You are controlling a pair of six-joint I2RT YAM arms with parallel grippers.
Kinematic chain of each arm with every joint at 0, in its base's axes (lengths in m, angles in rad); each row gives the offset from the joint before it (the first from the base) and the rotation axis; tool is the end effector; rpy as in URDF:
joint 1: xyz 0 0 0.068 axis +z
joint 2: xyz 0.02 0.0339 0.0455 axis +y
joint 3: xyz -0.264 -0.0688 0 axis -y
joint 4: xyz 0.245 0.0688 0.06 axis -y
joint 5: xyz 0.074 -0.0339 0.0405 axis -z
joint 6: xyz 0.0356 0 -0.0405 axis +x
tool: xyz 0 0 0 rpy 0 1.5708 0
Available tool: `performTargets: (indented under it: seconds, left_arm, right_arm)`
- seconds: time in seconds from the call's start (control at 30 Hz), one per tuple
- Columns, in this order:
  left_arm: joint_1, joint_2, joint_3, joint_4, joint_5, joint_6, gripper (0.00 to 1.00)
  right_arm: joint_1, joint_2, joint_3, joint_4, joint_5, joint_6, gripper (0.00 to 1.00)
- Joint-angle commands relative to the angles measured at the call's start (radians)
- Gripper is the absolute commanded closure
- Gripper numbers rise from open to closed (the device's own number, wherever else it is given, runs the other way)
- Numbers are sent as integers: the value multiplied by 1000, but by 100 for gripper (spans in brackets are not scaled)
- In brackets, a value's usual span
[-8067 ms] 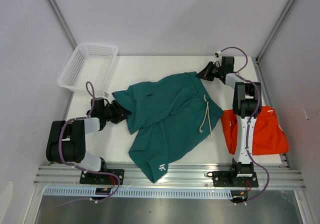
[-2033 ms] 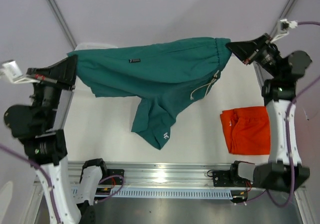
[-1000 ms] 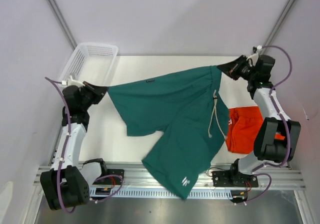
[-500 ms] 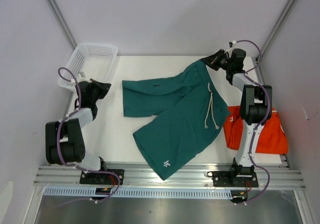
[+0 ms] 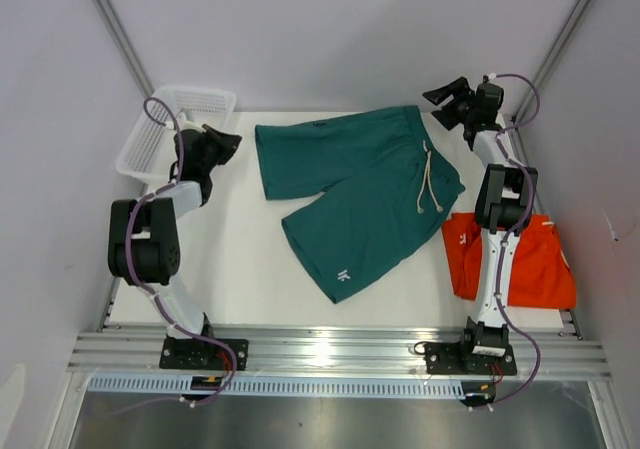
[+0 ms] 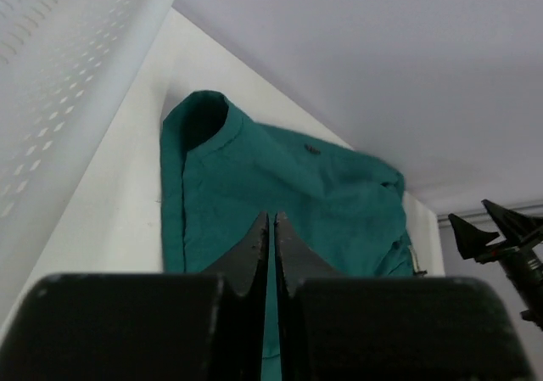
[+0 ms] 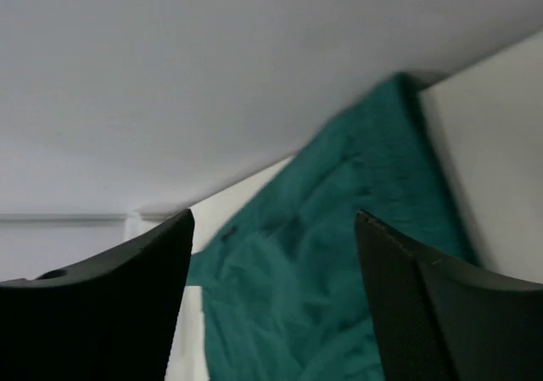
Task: Fold and stack the shorts
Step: Flatten the shorts out
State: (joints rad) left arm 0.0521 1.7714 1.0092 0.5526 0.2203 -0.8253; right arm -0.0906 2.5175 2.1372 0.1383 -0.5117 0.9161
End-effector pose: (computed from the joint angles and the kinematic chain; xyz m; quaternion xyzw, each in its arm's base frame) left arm 0.3975 0.0129 0.2238 -0.2655 0.7287 -0.3149 0.5471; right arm 0.5852 -0.0357 0.2074 0.2307 0.7425 0.4218 0.4665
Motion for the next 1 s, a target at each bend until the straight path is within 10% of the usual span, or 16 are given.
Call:
performTargets:
  seconds: [0.0,0.17,0.5,0.97]
  left_arm:
    - [-35,28,106,-31,-6,81,91]
    - [-79,98,225,-117,17,106,43]
    - [-178,143,330,-273,21,149,38]
    - [-595,-335,-119,-465,-248,212,36]
  right_arm:
    - [0,-74,-10,-97,110,-74,20]
    - [23,-196,-97,-184,179,-183,9]
    - [86,-331,-339,-201,48,-287,30]
    - [69,-776,-862,-279,371,-352,31]
